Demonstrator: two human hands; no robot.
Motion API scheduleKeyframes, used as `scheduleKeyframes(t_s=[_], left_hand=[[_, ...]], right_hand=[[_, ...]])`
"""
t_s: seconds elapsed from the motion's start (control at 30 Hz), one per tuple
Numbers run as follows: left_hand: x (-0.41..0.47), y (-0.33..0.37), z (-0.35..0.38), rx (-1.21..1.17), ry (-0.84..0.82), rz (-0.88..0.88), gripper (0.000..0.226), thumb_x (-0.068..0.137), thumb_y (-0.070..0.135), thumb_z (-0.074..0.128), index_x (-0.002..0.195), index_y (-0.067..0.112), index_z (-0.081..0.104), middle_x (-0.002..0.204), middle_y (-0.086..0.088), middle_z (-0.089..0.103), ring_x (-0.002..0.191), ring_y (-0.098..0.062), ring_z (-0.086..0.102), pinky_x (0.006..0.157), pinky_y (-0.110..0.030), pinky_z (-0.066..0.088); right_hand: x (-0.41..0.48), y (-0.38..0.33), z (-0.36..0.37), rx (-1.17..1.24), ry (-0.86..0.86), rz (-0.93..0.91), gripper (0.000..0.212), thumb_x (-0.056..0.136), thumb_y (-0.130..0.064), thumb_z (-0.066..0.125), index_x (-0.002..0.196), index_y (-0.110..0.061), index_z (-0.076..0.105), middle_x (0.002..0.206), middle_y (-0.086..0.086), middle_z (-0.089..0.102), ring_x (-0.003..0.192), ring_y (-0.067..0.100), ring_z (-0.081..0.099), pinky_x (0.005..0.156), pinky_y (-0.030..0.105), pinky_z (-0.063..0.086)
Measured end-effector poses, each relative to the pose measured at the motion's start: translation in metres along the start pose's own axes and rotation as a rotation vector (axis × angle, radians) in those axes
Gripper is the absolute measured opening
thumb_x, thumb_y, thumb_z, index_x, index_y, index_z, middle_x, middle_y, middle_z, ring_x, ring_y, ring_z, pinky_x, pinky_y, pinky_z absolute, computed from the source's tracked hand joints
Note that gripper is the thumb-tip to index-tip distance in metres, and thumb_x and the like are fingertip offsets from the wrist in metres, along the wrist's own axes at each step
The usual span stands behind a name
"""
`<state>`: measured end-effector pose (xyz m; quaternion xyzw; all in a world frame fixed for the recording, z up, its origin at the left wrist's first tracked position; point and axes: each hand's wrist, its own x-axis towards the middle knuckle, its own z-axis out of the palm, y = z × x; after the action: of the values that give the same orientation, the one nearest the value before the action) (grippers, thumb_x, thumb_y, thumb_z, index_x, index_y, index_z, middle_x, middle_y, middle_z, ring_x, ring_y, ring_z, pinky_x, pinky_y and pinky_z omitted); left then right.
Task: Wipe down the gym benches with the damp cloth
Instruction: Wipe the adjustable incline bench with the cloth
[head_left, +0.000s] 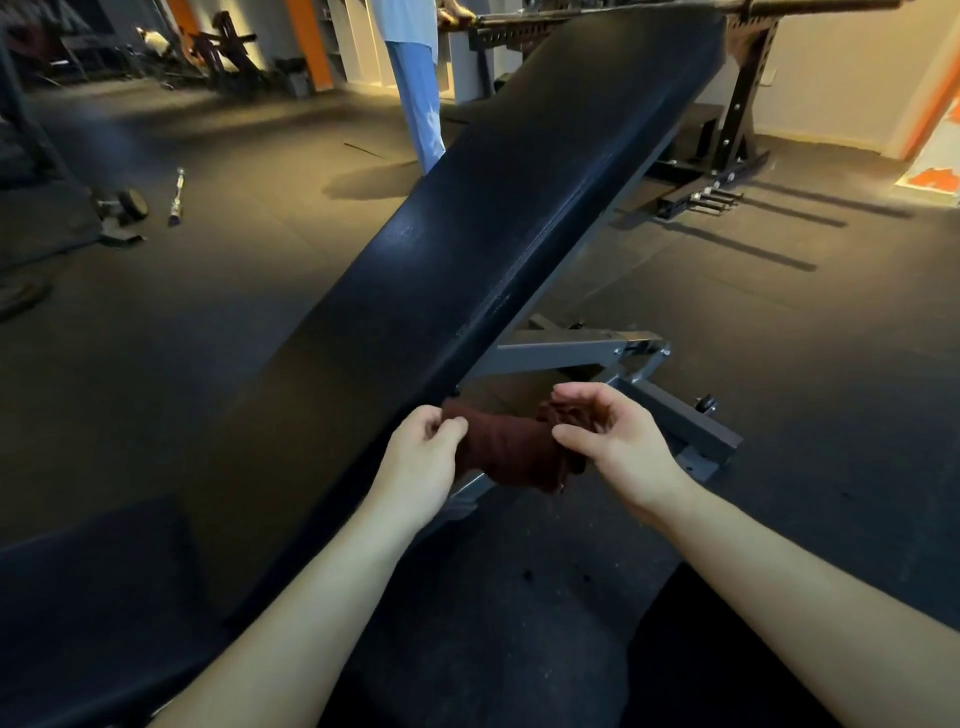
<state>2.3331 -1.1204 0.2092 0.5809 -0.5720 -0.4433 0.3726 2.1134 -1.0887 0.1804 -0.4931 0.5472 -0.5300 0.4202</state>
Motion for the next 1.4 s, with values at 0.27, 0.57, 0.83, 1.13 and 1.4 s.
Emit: scheduleKeyframes(t_s=[0.27, 0.57, 0.83, 1.13, 1.4], left_hand=[[0.002, 0.002, -0.004, 0.08, -0.167, 0.037, 0.041, 0.087, 0.024, 0.078, 0.124, 0.023, 0.059, 0.11, 0.005, 0.071, 0.102, -0.007, 0.069, 0.092, -0.029, 0.056], [0.012, 0.024, -0.016, 0.525, -0.094, 0.342, 0.016, 0.089, 0.035, 0.075, 0.105, 0.033, 0.075, 0.102, 0.018, 0.061, 0.103, -0.006, 0.054, 0.09, -0.024, 0.045], [0.045, 0.046, -0.027, 0.561, 0.068, 0.418, 0.031, 0.093, 0.036, 0.071, 0.12, 0.023, 0.07, 0.105, 0.012, 0.055, 0.089, -0.003, 0.056, 0.076, -0.012, 0.04], [0.074, 0.053, -0.05, 0.741, 0.038, 0.353, 0.054, 0.094, 0.042, 0.07, 0.142, 0.022, 0.058, 0.129, 0.003, 0.051, 0.111, -0.018, 0.058, 0.097, -0.034, 0.05], [0.081, 0.044, -0.06, 0.718, -0.063, 0.323, 0.059, 0.092, 0.033, 0.074, 0.147, 0.028, 0.053, 0.135, 0.005, 0.044, 0.124, -0.02, 0.05, 0.109, -0.042, 0.047]], right_hand=[[-0.004, 0.01, 0.004, -0.485, -0.306, -0.026, 0.041, 0.08, -0.031, 0.087, 0.119, -0.036, 0.073, 0.137, -0.02, 0.058, 0.124, -0.001, 0.056, 0.109, 0.031, 0.048], [0.002, -0.01, 0.005, -0.235, -0.344, -0.011, 0.015, 0.087, -0.028, 0.081, 0.079, -0.021, 0.07, 0.142, -0.016, 0.061, 0.139, 0.005, 0.048, 0.114, 0.031, 0.035], [0.038, -0.037, 0.023, 0.198, 0.043, 0.167, 0.025, 0.088, -0.002, 0.069, 0.077, -0.015, 0.051, 0.073, 0.01, 0.065, 0.067, 0.024, 0.066, 0.059, 0.035, 0.052], [0.098, -0.059, 0.044, -0.168, 0.537, -0.116, 0.02, 0.091, -0.034, 0.073, 0.103, -0.019, 0.065, 0.118, 0.001, 0.058, 0.098, 0.008, 0.06, 0.08, 0.017, 0.053], [0.101, -0.044, 0.071, -0.134, 0.574, -0.227, 0.03, 0.1, -0.027, 0.065, 0.128, -0.017, 0.061, 0.134, -0.003, 0.051, 0.115, 0.005, 0.05, 0.083, -0.007, 0.035]])
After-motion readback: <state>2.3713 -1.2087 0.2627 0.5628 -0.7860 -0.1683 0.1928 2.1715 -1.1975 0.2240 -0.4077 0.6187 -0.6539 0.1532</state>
